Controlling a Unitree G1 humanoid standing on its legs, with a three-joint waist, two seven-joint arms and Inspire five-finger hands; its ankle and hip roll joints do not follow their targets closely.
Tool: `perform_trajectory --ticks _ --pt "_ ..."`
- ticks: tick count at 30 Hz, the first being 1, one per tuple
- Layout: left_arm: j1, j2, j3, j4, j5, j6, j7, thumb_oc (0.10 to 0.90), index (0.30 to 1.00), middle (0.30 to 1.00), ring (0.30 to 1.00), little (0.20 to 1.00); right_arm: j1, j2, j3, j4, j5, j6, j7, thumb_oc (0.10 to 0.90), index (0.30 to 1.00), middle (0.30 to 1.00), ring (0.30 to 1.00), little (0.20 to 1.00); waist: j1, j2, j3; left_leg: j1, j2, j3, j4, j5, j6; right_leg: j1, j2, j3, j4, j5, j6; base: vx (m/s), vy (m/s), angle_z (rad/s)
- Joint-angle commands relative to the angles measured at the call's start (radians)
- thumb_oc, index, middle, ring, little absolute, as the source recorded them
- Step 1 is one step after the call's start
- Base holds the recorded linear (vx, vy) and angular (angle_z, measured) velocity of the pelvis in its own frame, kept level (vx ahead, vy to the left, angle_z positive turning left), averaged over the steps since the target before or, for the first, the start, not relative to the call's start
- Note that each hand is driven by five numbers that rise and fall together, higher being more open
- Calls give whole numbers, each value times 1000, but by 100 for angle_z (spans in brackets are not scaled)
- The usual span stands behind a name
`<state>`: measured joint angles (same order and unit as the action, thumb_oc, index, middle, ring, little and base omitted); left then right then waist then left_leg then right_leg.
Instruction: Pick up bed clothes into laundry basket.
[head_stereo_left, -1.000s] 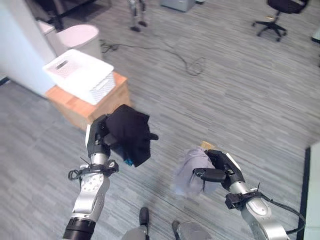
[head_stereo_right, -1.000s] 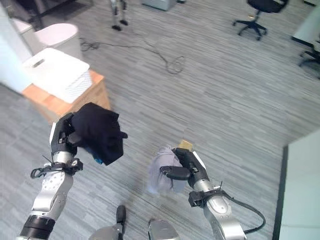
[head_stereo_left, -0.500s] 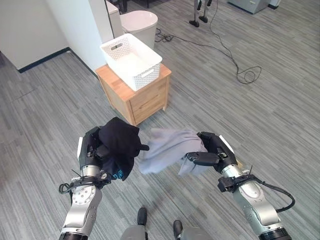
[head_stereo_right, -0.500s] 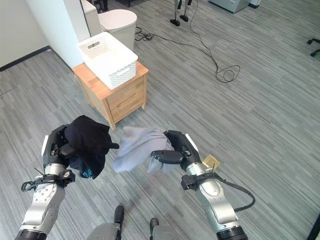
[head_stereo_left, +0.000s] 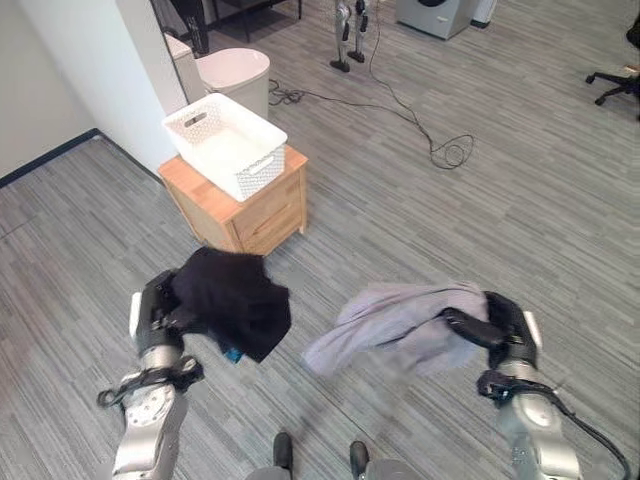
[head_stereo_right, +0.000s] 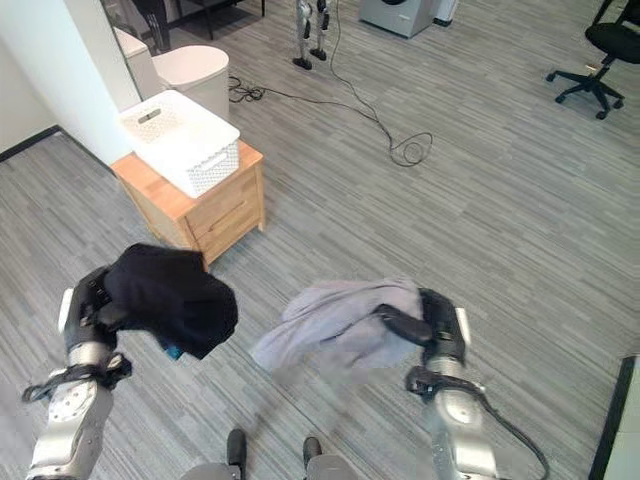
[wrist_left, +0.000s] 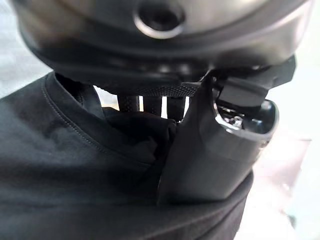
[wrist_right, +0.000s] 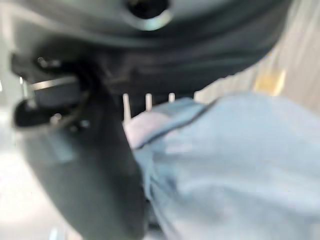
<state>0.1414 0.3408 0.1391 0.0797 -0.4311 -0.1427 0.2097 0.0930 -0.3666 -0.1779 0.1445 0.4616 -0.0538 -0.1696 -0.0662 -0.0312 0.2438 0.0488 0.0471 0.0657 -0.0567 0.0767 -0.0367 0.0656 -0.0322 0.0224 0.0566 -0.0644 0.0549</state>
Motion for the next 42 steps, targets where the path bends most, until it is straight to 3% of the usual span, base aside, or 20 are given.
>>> perform_trajectory --ticks 1,7,9,11,13,14,15,17,18,20,24,29,31,32,34,35,37,38,41,42 --pt "-104 79 9 -114 -34 -116 -35 400 300 300 300 300 -131 -95 40 -106 -9 -130 55 400 300 300 300 300 42 -16 -61 27 78 74 161 -195 -32 -40 -84 -115 98 -89 52 -27 -88 31" --pt "-109 82 1 -143 -54 -118 -32 400 300 300 300 300 -245 -166 167 -116 -24 -116 101 400 300 300 300 300 105 -19 -15 -81 81 9 176 -106 -88 -15 -106 -249 36 -78 36 -127 -110 70" --pt "-115 81 -5 -145 -57 -117 -34 400 300 300 300 300 -256 -158 185 -120 -24 -113 101 400 300 300 300 300 104 -21 -12 -79 77 40 217 -133 -82 -28 -119 -278 42 -71 37 -177 -59 82" --pt "-138 75 -41 -141 -58 -108 -48 400 300 300 300 300 -225 -111 198 -143 -27 -114 109 400 300 300 300 300 77 -9 -35 4 63 170 258 -236 -61 -44 -139 -373 70 -80 35 -141 5 118" --pt "-165 73 -79 -130 -56 -99 -56 400 300 300 300 300 -170 -91 187 -170 -34 -100 116 400 300 300 300 300 45 21 -51 36 41 187 152 -210 -44 -65 -145 -412 128 -65 53 -70 228 183" --pt "-211 79 -129 -111 -33 -83 -62 400 300 300 300 300 -110 -67 174 -174 -59 -87 126 400 300 300 300 300 -5 37 -34 54 17 148 120 -213 -2 -128 -179 -360 287 -31 83 -52 299 161" --pt "-213 79 -130 -110 -32 -84 -62 400 300 300 300 300 -110 -66 172 -176 -59 -86 127 400 300 300 300 300 -5 36 -35 50 14 148 118 -208 0 -132 -181 -360 287 -28 83 -117 274 145" --pt "-235 105 -152 -98 -10 -96 -80 400 300 300 300 300 -76 -41 158 -181 -83 -80 137 400 300 300 300 300 -43 32 -12 49 14 123 132 -220 21 -204 -153 -193 397 -6 114 -111 100 111" --pt "-232 110 -148 -97 -10 -99 -84 400 300 300 300 300 -73 -38 155 -179 -82 -79 137 400 300 300 300 300 -39 31 -19 44 11 120 133 -218 21 -197 -150 -174 359 -12 105 -74 -12 63" --pt "-196 118 -107 -100 -30 -104 -71 400 300 300 300 300 -99 -28 157 -163 -77 -88 114 400 300 300 300 300 13 29 -36 40 21 145 145 -226 13 -135 -238 -274 239 9 94 -64 -90 12" --pt "-146 109 -78 -94 -42 -100 -65 400 300 300 300 300 -137 -37 179 -159 -65 -97 112 400 300 300 300 300 40 10 -64 43 28 182 159 -226 -1 -53 -216 -278 91 0 107 4 -78 -89" --pt "-195 109 -136 -75 -15 -89 -80 400 300 300 300 300 -130 -52 186 -172 -75 -93 125 400 300 300 300 300 8 25 -62 74 53 203 137 -215 -10 -83 -196 -284 175 -33 94 34 -92 -19" --pt "-219 117 -132 -83 -21 -93 -70 400 300 300 300 300 -152 -53 209 -168 -88 -90 127 400 300 300 300 300 14 37 -37 102 83 263 141 -225 -25 -160 -240 -421 296 -22 108 4 -107 -42" --pt "-220 121 -131 -86 -21 -95 -70 400 300 300 300 300 -152 -53 211 -168 -91 -87 127 400 300 300 300 300 8 39 -37 112 91 265 144 -239 -31 -172 -244 -425 313 -35 118 12 -199 -76" --pt "-217 121 -123 -95 -24 -100 -78 400 300 300 300 300 -144 -54 210 -176 -91 -86 131 400 300 300 300 300 -7 32 -37 97 114 287 181 -239 -35 -180 -232 -414 293 -40 99 57 -254 -74" --pt "-216 114 -129 -95 -27 -102 -92 400 300 300 300 300 -127 -67 195 -182 -82 -93 130 400 300 300 300 300 -16 18 -47 69 157 287 291 -232 -47 -141 -184 -369 220 -79 51 174 -336 -46" --pt "-217 108 -131 -93 -35 -102 -97 400 300 300 300 300 -124 -71 185 -182 -69 -103 126 400 300 300 300 300 -14 22 -47 44 200 294 373 -184 -70 -121 -151 -368 195 -88 25 193 -372 -47" --pt "-219 88 -123 -98 -64 -103 -93 400 300 300 300 300 -117 -75 166 -185 -31 -123 115 400 300 300 300 300 -16 13 -37 16 278 286 551 -62 -109 -52 -83 -365 131 -117 -31 232 -372 -81" --pt "-226 71 -126 -128 -86 -109 -74 400 300 300 300 300 -108 -85 154 -180 -19 -125 106 400 300 300 300 300 0 -10 -21 -14 260 241 667 -53 -99 10 -53 -329 83 -131 -59 220 -242 -73" --pt "-239 48 -124 -147 -98 -115 -54 400 300 300 300 300 -110 -97 142 -173 -16 -121 91 400 300 300 300 300 21 -29 -9 -84 181 185 679 -92 -89 43 -48 -292 51 -127 -54 171 -125 -121"
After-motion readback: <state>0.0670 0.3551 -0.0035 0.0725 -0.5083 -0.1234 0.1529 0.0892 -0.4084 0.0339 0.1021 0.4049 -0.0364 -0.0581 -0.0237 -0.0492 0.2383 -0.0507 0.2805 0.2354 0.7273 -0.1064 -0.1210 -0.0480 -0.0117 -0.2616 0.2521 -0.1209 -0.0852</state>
